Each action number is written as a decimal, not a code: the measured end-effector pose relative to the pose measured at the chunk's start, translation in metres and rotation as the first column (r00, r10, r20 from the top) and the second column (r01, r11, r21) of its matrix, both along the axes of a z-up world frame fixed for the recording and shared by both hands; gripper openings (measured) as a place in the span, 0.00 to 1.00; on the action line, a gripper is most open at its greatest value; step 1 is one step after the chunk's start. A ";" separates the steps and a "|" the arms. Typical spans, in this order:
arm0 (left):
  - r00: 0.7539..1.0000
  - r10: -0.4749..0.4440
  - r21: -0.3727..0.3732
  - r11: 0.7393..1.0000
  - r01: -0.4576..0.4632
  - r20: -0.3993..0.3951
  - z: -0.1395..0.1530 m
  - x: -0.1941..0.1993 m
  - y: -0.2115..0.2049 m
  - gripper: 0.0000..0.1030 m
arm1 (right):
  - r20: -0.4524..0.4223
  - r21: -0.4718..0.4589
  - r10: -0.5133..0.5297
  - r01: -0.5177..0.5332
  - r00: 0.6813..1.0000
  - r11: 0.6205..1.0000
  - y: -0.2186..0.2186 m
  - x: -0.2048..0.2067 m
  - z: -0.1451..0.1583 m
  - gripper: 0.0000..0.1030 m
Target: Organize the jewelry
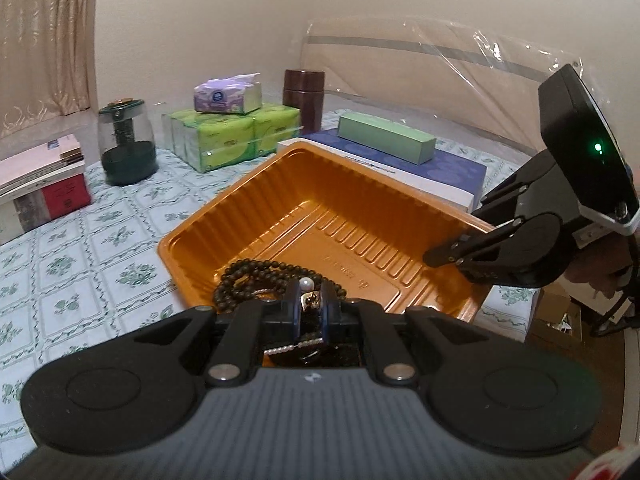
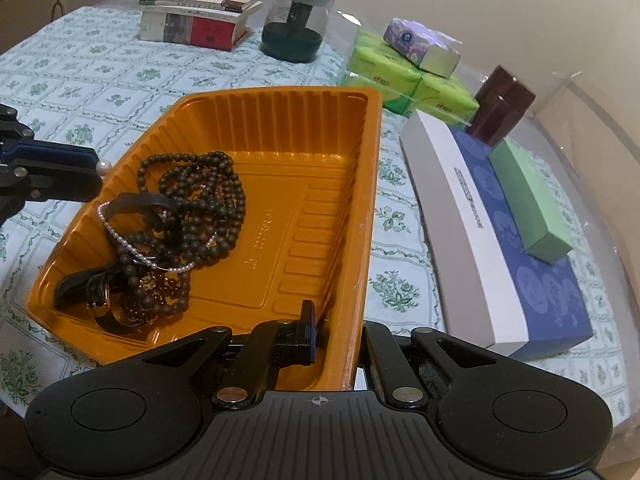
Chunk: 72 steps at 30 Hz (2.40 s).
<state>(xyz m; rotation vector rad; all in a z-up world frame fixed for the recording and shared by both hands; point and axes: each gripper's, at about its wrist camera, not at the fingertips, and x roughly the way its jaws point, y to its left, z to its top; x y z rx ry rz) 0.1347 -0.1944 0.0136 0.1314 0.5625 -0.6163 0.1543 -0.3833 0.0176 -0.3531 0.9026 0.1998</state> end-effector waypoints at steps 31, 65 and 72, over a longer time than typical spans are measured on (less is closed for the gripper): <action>0.939 0.338 0.026 0.941 -0.337 -0.063 -0.015 -0.024 0.110 0.53 | -0.032 0.432 -0.016 0.028 0.999 0.901 -0.051 0.038 -0.049 0.05; 0.774 0.559 -0.035 0.804 -0.594 -0.299 -0.013 -0.119 0.144 0.99 | -0.018 0.409 -0.115 0.113 0.993 0.906 0.040 -0.113 0.015 0.80; 0.778 0.544 0.006 0.820 -0.572 -0.314 -0.015 -0.137 0.132 0.99 | -0.019 0.382 -0.091 0.092 0.996 0.920 0.064 -0.126 0.017 0.80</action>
